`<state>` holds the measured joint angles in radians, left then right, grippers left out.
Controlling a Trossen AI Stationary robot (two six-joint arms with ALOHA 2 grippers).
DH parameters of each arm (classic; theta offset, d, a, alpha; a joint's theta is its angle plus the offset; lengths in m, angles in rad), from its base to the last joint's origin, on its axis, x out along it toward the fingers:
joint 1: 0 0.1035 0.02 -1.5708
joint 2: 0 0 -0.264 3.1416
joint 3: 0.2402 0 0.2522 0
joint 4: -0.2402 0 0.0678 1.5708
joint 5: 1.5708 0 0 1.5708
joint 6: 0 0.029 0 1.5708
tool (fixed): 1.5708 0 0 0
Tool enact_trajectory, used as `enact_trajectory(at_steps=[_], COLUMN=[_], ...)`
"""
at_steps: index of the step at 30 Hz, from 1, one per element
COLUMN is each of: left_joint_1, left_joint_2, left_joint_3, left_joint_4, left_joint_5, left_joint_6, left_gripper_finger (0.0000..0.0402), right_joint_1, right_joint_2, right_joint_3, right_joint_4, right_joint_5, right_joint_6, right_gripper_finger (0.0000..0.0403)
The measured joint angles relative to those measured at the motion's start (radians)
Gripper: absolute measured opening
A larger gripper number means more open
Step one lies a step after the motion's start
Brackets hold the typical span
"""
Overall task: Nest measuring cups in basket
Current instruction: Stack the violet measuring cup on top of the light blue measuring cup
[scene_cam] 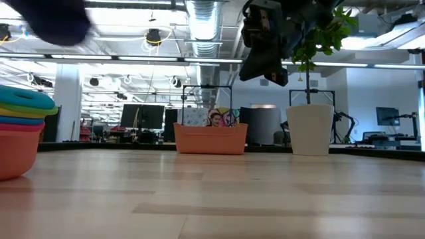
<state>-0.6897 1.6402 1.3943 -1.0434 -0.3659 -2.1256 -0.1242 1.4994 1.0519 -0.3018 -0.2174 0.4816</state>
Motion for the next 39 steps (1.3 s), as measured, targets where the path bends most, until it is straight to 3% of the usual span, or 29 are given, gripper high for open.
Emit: enact_trajectory(at_steps=[10, 18, 39], left_joint_1=[-0.075, -0.063, -0.046], left_joint_2=[-0.002, -0.002, -0.002], left_joint_3=[-0.026, -0.07, -0.081], left_joint_4=[-0.087, -0.03, -0.029], left_joint_5=[0.098, 0.151, 0.141], left_joint_6=[-0.001, -0.015, -0.054], left_gripper_finger=[0.0001, 0.0002, 0.0002], right_joint_1=[-0.001, 0.007, 0.006], right_joint_2=[0.0, 0.0, 0.0], right_joint_3=[0.0, 0.0, 0.0], right_joint_4=[0.009, 0.011, 0.012], right_joint_5=[0.037, 0.037, 0.036], right_joint_6=[0.021, 0.045, 0.042], right_gripper_finger=[0.0059, 0.0059, 0.0059])
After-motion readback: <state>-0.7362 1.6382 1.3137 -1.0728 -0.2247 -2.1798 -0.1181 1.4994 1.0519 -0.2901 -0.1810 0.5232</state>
